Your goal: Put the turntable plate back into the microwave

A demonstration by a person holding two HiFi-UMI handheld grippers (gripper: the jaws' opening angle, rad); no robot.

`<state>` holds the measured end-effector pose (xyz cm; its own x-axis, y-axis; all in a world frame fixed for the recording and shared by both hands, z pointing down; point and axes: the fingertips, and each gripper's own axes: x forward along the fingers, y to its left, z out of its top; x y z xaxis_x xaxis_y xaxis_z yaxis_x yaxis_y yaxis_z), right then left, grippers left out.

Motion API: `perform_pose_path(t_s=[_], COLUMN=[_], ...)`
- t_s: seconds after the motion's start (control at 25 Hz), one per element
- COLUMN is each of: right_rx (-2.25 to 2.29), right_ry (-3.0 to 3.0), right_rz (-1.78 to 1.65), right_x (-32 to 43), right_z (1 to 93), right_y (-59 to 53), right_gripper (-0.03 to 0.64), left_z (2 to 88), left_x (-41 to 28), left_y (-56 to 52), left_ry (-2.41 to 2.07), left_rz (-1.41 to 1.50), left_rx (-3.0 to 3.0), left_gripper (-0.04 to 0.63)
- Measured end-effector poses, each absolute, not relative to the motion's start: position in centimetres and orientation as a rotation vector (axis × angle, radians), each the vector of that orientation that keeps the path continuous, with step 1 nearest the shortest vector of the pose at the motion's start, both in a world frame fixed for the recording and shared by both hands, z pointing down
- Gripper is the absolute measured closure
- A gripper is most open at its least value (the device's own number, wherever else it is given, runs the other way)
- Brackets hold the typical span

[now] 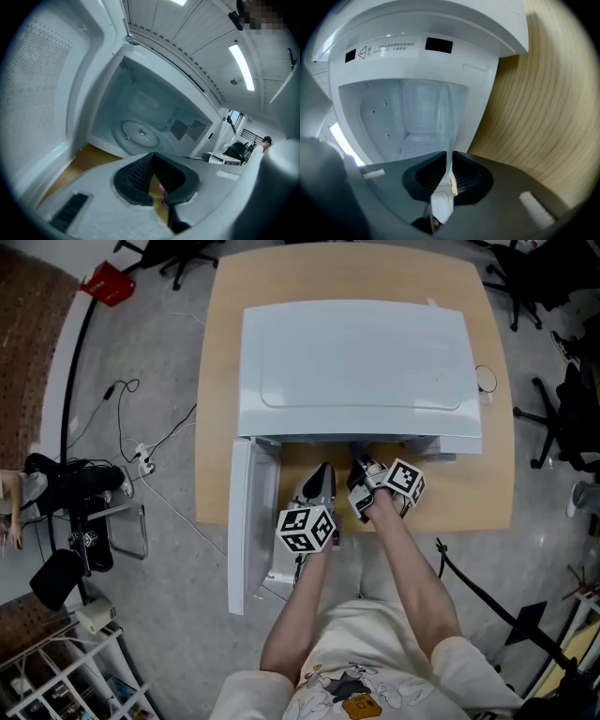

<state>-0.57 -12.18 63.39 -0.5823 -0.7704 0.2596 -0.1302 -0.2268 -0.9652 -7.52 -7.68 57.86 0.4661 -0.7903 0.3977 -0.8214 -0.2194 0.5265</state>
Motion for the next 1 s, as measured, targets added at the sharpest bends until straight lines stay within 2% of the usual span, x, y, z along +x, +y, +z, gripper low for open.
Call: perform_pose_path(t_s=[0.2, 0.4, 0.48, 0.56, 0.8, 1.0], right_rx=[-1.095, -1.106, -1.156, -1.242, -1.491, -1.616], right_ry=[1.541, 1.697, 1.881, 2.111, 2.64, 2.907], right_rz=[-1.904, -1.898, -1.848, -1.731, -1.164, -0.786], right_x=[-0.4, -0.3, -0.1, 0.5, 2.0, 2.5], right_z=[63.8, 61.7, 60.1, 58.4, 51.7, 48.7], right_y=[-11.2, -8.1, -6.7, -5.3, -2.3, -0.5], right_gripper=[0.524, 0.523, 0.552, 0.609, 0.609, 0.611], left_z=[57.2, 54.8, 53.2, 51.5, 47.2, 47.0], left_x=[-7.5, -6.9, -6.7, -6.4, -5.5, -4.7], left_y=[-7.6, -6.5, -5.9, -5.3, -2.6, -0.5], left_ry=[-1.355, -1.345, -1.336, -1.323, -1.281, -1.215], left_rz=[0.098, 0.167, 0.188, 0.204, 0.238, 0.307], left_rx=[2.033, 2.087, 2.118, 2.156, 2.272, 2.337], left_gripper=[0.597, 0.597, 0.597, 0.597, 0.597, 0.597])
